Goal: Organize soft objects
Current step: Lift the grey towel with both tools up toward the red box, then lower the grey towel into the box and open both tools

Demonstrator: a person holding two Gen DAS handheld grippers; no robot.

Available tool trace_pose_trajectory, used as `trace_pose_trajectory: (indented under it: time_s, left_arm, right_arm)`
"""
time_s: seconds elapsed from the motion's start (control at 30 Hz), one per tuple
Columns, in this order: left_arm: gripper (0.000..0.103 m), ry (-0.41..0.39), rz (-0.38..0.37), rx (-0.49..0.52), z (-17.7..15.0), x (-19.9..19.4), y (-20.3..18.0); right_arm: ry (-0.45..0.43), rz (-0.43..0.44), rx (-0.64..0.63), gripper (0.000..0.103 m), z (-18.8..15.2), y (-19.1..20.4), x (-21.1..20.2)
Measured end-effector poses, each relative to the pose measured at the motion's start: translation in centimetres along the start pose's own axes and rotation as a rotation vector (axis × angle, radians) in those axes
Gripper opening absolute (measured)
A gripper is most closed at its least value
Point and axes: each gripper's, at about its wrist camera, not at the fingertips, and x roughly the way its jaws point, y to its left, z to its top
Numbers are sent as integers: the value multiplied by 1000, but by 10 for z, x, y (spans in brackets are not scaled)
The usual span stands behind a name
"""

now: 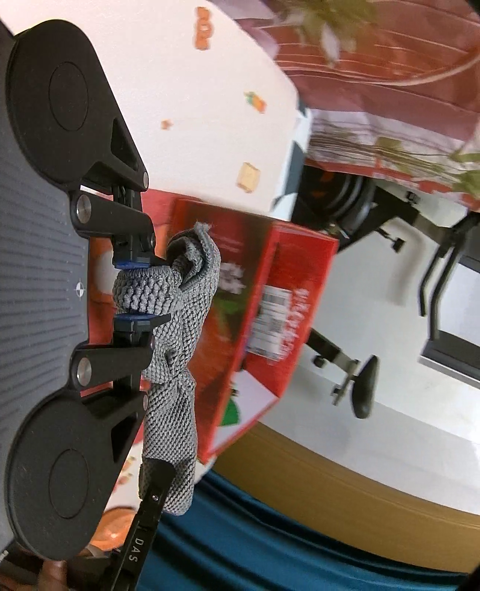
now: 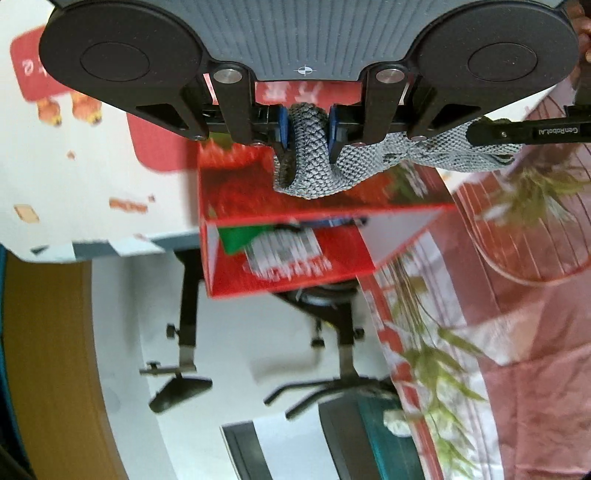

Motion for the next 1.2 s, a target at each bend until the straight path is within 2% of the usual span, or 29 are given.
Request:
trace_pose_trajectory:
  time_s: [0.27, 0.4, 0.5, 0.6, 0.87, 1.07, 1.2]
  left_arm:
    - [22, -106, -38, 35, 36, -12, -16]
    - [22, -136, -27, 120, 54, -1, -28]
    - [22, -133, -21, 144, 70, 16, -31]
    - [22, -129, -10, 170, 87, 34, -34]
    - [22, -23, -11, 180, 120, 93, -35]
    - [22, 74, -9, 161, 123, 139, -29]
    - [22, 112, -5, 133, 122, 158, -21]
  right_arm:
    - [-84, 14, -34, 18, 38, 5, -4]
    - [-63, -8, -73, 18, 64, 8, 12]
    - [-60, -19, -132, 18, 81, 15, 28]
    - [-43, -28, -133, 18, 100, 10, 51]
    - [-6, -54, -139, 18, 118, -8, 113]
    - [71, -95, -179, 18, 116, -9, 149]
    - [123, -108, -174, 18, 110, -11, 167]
